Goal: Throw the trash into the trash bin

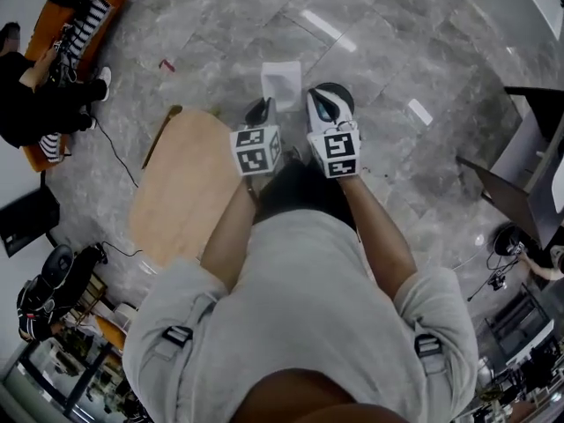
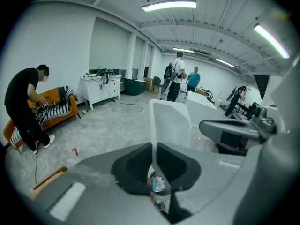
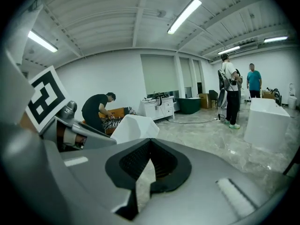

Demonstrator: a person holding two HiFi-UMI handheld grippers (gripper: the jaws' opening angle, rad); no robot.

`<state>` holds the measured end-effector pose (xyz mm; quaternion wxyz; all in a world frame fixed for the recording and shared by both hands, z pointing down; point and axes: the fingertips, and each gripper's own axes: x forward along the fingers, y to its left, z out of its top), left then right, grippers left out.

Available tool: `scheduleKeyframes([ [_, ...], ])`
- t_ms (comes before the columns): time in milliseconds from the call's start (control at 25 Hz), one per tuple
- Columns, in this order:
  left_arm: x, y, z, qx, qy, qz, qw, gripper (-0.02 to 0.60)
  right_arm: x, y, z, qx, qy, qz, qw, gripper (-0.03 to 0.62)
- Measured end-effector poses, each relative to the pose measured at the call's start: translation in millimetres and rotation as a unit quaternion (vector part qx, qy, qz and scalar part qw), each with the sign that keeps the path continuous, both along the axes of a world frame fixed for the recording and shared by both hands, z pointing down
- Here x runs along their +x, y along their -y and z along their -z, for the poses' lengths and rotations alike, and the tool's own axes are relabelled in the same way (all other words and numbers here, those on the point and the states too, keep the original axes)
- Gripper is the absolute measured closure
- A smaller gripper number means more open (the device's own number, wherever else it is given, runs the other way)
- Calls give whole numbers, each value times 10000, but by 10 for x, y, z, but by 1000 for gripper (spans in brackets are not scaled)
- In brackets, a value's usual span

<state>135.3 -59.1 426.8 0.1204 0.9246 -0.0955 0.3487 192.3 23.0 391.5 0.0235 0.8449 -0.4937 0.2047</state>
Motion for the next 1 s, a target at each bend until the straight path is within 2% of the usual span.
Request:
scheduleKeyframes([
  [280,126,-149,-303,-220,76,-424,9988,529,121,-239,-241,-313,-9,-483,9983,586],
  [560,85,-460,-653,-566,242,-999,9931,529,-100,-617,-637,-709,292,-1121,9907,586],
  [720,113,-704,-946,-549,459,-1400,9876,529,-102,-893,-886,-749,377,-1440,9860,586],
  [1000,212,-900,-1456,-560,677,-1682,9818,529,-28,-1169,-1492,-591,832,-1849,9775,586],
])
